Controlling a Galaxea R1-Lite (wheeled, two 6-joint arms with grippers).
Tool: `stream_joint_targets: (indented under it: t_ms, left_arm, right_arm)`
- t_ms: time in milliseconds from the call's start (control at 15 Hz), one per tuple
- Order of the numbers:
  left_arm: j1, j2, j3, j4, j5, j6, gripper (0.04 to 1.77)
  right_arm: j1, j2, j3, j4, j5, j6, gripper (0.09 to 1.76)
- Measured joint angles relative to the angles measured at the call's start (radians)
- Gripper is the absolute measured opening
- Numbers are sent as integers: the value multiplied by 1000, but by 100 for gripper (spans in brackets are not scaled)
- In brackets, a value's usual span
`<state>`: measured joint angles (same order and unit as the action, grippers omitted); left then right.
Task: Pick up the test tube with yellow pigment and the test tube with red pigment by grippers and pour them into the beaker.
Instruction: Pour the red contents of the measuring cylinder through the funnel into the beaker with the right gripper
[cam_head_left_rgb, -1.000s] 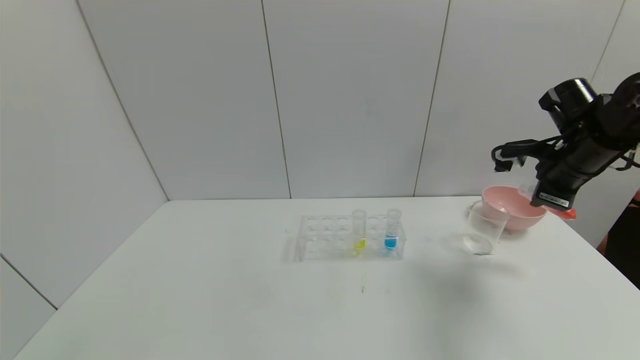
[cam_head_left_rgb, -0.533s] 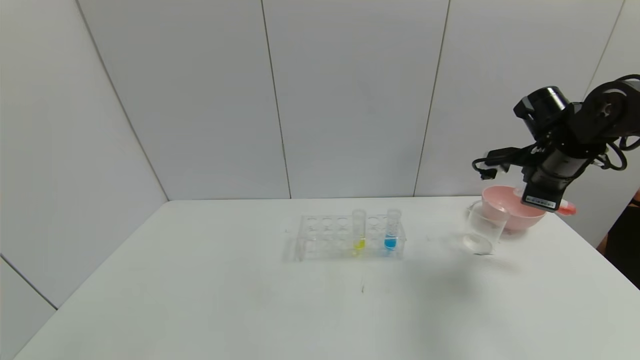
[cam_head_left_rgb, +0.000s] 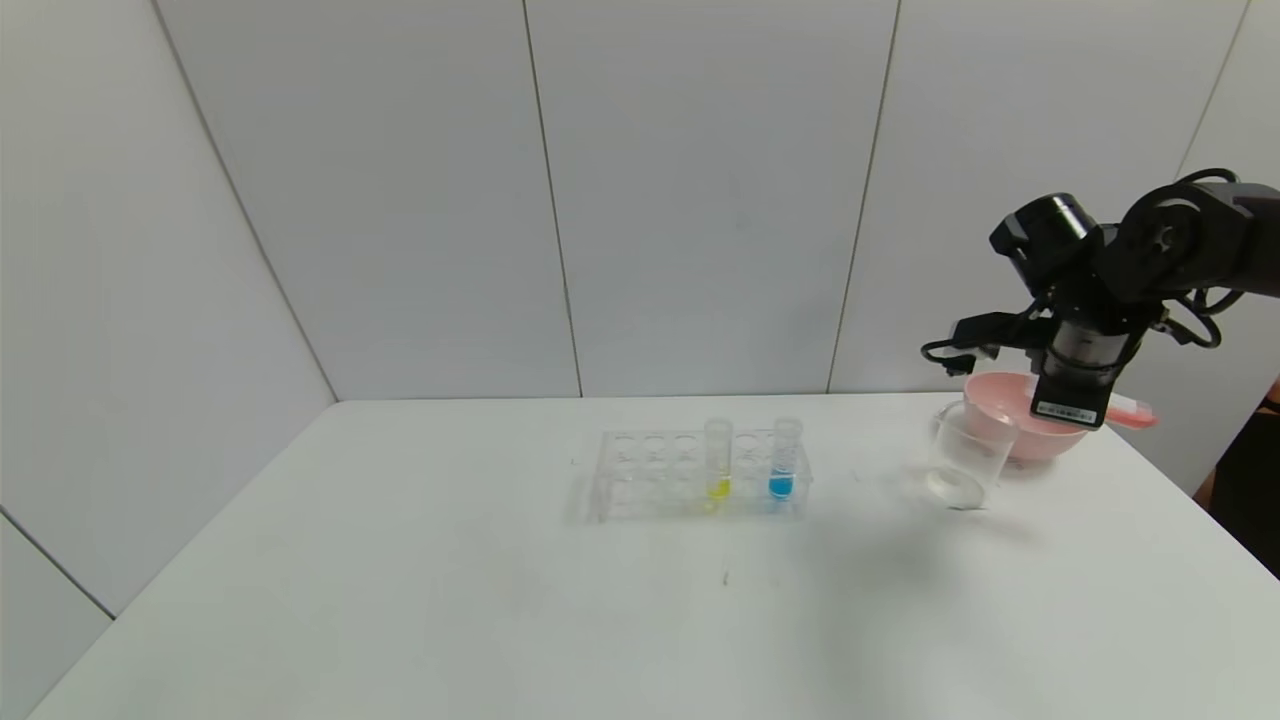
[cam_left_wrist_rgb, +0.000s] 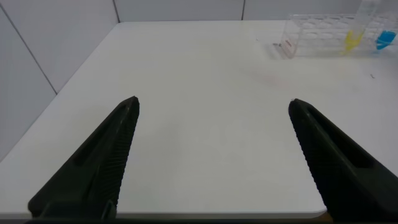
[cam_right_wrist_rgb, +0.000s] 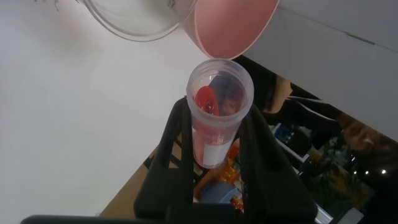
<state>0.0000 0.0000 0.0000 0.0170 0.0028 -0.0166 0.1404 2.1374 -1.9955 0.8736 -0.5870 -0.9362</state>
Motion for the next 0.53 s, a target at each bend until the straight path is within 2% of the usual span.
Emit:
stream_joint_targets:
  t_ms: [533]
  left_arm:
    - [0,0,0,0,0,0,172]
  right_arm:
    - [21,36,1,-10,-114,-13,49]
